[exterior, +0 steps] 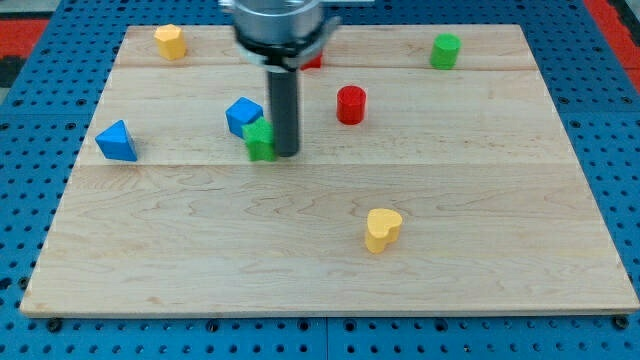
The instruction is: Move the green star to the right of the blue triangle
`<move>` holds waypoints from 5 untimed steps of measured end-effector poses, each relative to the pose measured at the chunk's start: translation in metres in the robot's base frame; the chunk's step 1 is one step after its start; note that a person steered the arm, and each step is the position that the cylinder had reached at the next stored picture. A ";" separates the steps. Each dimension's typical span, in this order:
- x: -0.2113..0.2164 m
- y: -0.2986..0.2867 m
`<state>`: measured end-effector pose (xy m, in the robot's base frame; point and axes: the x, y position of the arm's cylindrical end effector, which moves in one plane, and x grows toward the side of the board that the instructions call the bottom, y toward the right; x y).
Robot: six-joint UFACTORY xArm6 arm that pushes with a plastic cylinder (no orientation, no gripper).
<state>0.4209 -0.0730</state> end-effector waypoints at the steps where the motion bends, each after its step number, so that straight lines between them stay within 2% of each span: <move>1: 0.004 -0.086; 2: -0.007 -0.100; 3: -0.023 -0.070; 5: -0.069 -0.105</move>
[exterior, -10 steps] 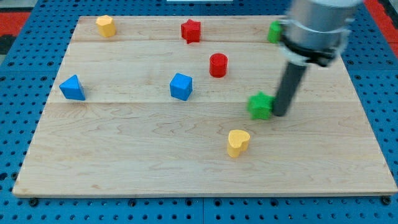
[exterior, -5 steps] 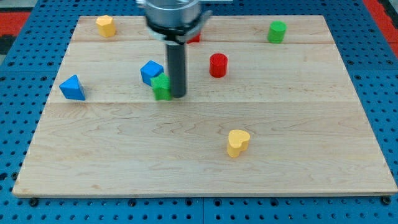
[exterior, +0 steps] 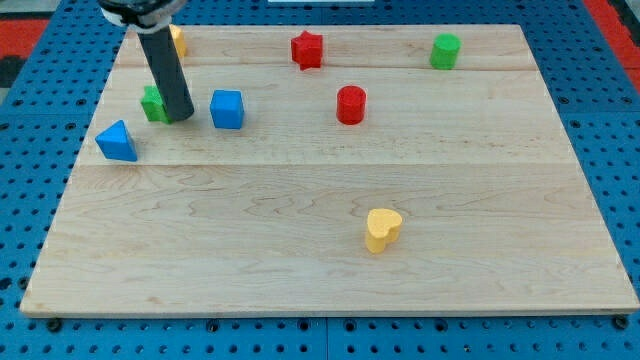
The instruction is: Move the green star to the right of the blue triangle
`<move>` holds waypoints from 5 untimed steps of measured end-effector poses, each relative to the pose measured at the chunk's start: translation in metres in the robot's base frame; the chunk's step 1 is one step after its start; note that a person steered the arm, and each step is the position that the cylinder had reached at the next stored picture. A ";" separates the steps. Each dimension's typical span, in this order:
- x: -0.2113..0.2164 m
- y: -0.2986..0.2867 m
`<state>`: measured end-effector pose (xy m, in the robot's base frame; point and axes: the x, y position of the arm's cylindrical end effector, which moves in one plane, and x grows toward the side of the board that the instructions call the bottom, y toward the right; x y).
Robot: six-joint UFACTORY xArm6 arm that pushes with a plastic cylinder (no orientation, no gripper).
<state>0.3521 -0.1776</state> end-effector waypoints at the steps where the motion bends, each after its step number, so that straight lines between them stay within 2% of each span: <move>1: -0.016 0.001; 5: -0.012 0.002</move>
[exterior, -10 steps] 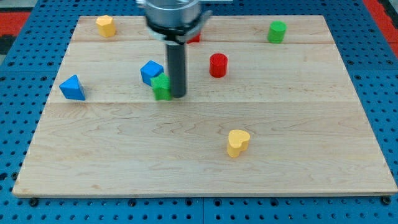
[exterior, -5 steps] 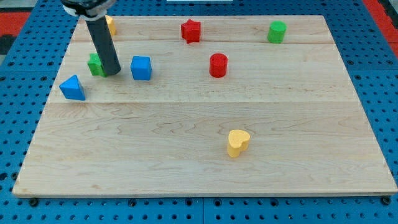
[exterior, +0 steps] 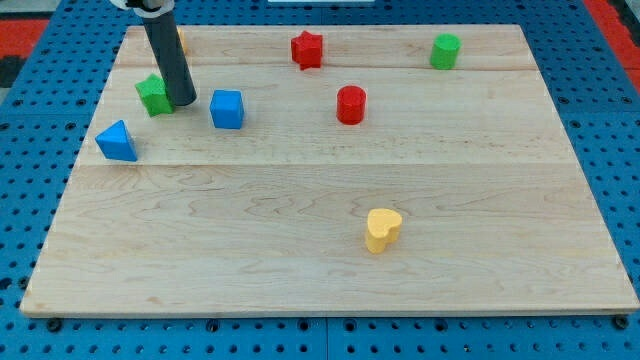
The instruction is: Move the green star to the right of the blue triangle
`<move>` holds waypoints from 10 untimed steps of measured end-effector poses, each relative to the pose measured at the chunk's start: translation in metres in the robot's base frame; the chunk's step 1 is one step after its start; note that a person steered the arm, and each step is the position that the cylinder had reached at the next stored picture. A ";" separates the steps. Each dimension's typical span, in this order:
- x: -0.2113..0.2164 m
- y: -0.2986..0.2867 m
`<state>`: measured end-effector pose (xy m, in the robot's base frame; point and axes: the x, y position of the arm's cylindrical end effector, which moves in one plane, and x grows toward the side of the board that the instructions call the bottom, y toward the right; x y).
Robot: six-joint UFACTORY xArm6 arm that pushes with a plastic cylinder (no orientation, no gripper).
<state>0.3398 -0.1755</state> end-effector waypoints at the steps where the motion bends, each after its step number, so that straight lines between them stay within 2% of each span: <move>1: -0.013 -0.004; 3: -0.039 -0.036; 4: -0.068 -0.087; 5: -0.028 -0.092; 6: -0.014 -0.060; 7: -0.042 -0.059; 8: -0.014 -0.021; 9: 0.044 -0.013; 10: 0.019 -0.003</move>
